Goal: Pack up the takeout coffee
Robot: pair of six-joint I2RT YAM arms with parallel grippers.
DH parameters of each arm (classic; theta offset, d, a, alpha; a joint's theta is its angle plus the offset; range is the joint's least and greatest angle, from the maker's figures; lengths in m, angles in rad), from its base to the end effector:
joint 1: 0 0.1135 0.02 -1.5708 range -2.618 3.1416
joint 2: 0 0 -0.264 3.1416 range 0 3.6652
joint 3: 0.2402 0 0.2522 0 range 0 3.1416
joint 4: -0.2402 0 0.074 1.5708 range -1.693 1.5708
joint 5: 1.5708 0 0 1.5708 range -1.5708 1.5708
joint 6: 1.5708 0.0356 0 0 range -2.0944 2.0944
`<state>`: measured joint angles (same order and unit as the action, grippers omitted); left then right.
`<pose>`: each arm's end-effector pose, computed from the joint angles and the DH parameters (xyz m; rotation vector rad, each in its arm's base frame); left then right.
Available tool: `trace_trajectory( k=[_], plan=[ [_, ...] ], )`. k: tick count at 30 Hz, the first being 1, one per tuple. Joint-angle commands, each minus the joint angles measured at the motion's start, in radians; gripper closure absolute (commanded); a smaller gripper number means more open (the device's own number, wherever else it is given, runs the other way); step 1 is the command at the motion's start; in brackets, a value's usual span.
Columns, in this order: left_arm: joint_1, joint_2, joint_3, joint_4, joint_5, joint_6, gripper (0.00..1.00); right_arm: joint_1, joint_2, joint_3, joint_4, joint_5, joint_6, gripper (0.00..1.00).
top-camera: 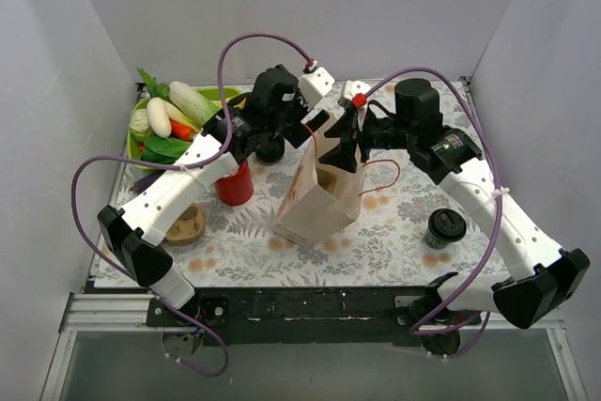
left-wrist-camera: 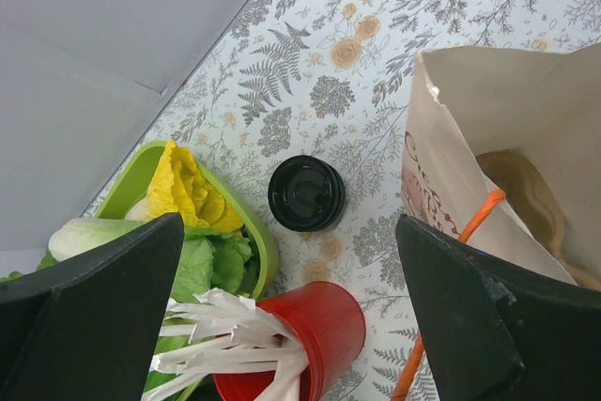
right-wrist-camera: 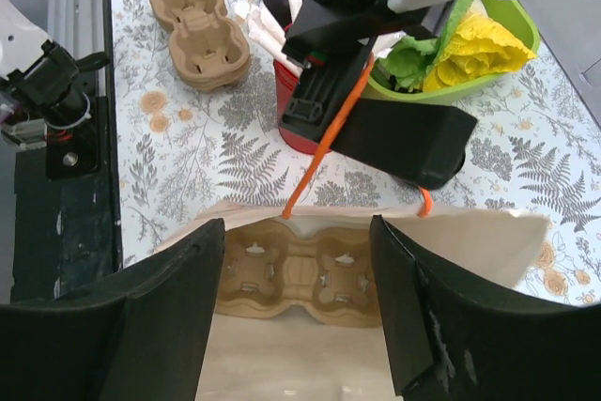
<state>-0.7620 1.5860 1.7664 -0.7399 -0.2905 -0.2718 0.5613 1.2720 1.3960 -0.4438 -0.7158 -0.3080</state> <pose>0.2573 -0.2314 0.4231 0.3467 2.0910 -0.3094 0.2193 0.1655 0.4239 -1.2188 1.4515 0.8458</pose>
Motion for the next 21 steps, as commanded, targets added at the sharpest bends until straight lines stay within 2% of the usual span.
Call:
trace_trajectory(
  k=[1,6,8,9,10,11,12,16,21],
  plan=[
    [-0.003,-0.055,0.014,0.065,-0.001,-0.038,0.02,0.026,0.0,-0.028,0.135,0.042,0.102,0.32],
    [-0.003,-0.055,0.024,0.065,-0.012,-0.037,0.02,0.038,0.041,-0.038,0.209,0.044,0.197,0.36],
    [-0.005,-0.058,0.021,0.066,-0.013,-0.035,0.02,0.045,0.065,-0.029,0.238,0.055,0.234,0.41],
    [-0.005,-0.058,0.021,0.066,-0.016,-0.035,0.02,0.045,0.075,-0.019,0.25,0.052,0.245,0.5],
    [-0.005,-0.06,0.012,0.066,-0.019,-0.033,0.02,0.045,0.081,-0.009,0.26,0.046,0.251,0.65],
    [-0.005,-0.063,0.007,0.071,-0.022,-0.03,0.02,0.046,0.096,0.001,0.254,0.055,0.248,0.86],
    [-0.005,-0.069,-0.001,0.077,-0.024,-0.024,0.02,0.048,0.101,0.017,0.245,0.073,0.242,0.98],
    [-0.005,-0.133,-0.1,0.134,-0.03,0.063,0.02,0.034,0.09,0.066,0.2,0.122,0.21,0.99],
    [-0.008,-0.256,-0.329,0.244,0.057,0.213,0.02,0.02,0.07,0.069,0.205,0.088,0.227,0.99]
  ],
)
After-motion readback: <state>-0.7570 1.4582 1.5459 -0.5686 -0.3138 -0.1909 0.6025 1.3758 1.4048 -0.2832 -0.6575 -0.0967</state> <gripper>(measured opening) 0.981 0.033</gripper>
